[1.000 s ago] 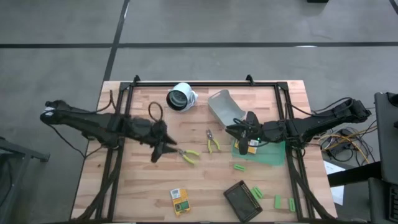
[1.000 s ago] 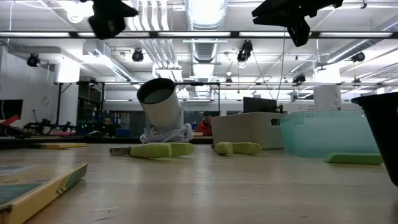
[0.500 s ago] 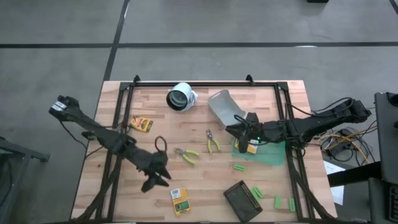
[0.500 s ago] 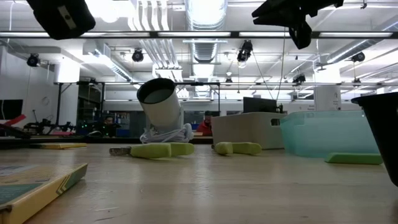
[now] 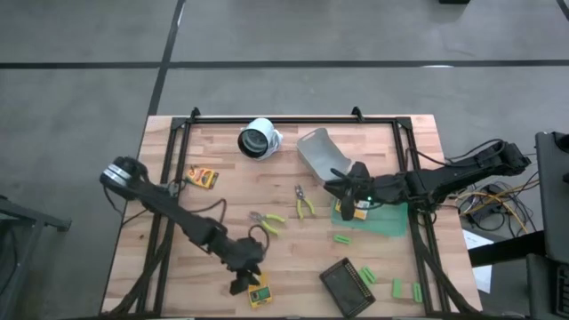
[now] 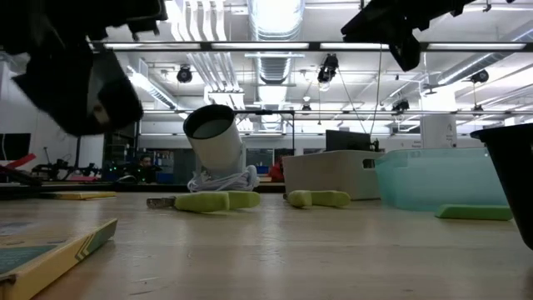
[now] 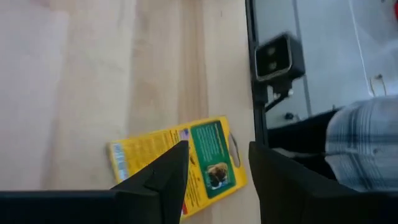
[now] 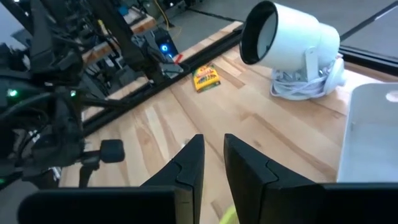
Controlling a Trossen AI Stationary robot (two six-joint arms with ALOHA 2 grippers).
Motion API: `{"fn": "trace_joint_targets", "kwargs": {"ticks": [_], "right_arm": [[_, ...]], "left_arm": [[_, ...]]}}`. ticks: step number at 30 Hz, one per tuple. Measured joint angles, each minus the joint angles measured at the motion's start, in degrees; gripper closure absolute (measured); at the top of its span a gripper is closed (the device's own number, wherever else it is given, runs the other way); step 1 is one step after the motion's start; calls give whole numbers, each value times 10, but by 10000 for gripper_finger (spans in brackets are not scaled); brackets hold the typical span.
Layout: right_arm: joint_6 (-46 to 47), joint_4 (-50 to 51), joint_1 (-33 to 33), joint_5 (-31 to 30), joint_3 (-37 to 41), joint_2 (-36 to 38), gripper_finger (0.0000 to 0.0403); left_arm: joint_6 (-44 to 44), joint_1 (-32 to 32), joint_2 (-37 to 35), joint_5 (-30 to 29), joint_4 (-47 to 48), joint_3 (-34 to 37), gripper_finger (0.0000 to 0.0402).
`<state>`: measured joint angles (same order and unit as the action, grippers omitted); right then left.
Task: Pick & Place School Supplies
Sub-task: Put the yellow crayon box into the green bin
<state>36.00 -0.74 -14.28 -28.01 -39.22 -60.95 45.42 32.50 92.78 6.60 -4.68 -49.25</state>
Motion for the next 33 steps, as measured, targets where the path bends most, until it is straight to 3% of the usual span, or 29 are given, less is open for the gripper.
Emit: {"fn": "trace_joint_targets", "kwargs": {"ticks": [7, 18, 33], "right_arm": [[0, 27, 0, 0, 1, 0, 344], [0, 36, 0, 0, 1, 0, 344], [0, 35, 0, 0, 4, 0, 342]], "left_arm": [[1, 3, 49, 44, 2, -34, 228], [1, 2, 61, 44, 87, -30, 228], [-69, -36, 55, -27, 138, -30, 228]]}}
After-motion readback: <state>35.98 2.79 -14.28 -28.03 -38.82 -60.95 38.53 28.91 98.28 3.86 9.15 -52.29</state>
